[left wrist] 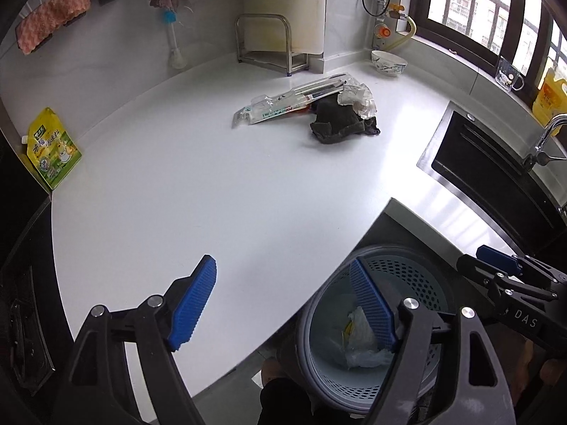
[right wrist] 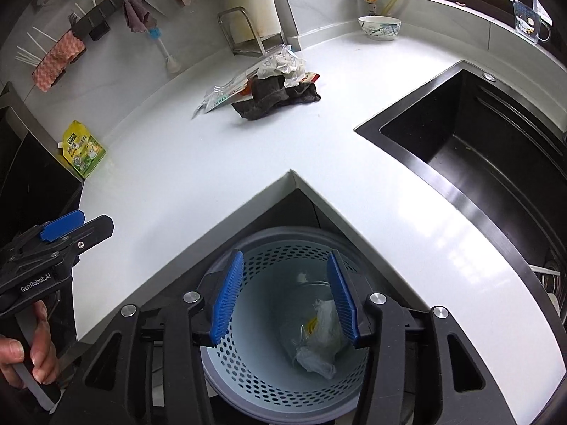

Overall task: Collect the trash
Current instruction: 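Move both tools toward the packaged toothbrush and dark cloth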

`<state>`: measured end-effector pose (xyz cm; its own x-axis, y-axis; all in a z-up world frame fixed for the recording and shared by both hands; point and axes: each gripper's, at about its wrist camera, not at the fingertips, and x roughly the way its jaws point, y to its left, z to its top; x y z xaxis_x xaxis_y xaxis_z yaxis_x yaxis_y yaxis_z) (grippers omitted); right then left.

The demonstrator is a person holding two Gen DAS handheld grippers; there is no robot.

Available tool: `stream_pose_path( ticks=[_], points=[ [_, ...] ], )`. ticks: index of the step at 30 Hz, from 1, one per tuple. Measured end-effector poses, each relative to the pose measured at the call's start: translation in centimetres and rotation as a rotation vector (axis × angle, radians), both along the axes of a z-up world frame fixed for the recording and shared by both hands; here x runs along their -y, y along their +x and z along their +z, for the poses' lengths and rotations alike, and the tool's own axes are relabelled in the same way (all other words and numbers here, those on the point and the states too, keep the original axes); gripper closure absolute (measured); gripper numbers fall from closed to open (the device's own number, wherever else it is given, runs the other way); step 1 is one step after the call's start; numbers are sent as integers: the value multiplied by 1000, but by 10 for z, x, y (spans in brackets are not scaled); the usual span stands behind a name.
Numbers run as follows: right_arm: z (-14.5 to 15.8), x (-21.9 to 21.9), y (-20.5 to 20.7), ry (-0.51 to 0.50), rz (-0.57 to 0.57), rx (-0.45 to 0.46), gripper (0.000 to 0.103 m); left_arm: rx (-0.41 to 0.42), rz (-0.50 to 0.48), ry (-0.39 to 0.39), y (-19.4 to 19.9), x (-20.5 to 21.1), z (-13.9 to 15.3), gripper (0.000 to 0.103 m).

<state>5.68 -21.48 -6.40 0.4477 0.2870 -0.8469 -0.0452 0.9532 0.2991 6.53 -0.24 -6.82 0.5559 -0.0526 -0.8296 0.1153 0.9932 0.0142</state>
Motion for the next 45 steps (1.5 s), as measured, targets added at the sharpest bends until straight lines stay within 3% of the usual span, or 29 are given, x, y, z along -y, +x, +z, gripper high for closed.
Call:
stream_pose_path(
  ticks=[23,35,45],
  points=[
    [12,-38,126,-34,-155,63,48,61,-155,-23,152,-41,6,23],
    [4,-37,184,-49,-249,57,46,64,-286,-30,229,-33,-16,23],
    [-11,-34,234,-55,-304,55,38,72,-397,-45,264,-24,-33,23]
  ],
)
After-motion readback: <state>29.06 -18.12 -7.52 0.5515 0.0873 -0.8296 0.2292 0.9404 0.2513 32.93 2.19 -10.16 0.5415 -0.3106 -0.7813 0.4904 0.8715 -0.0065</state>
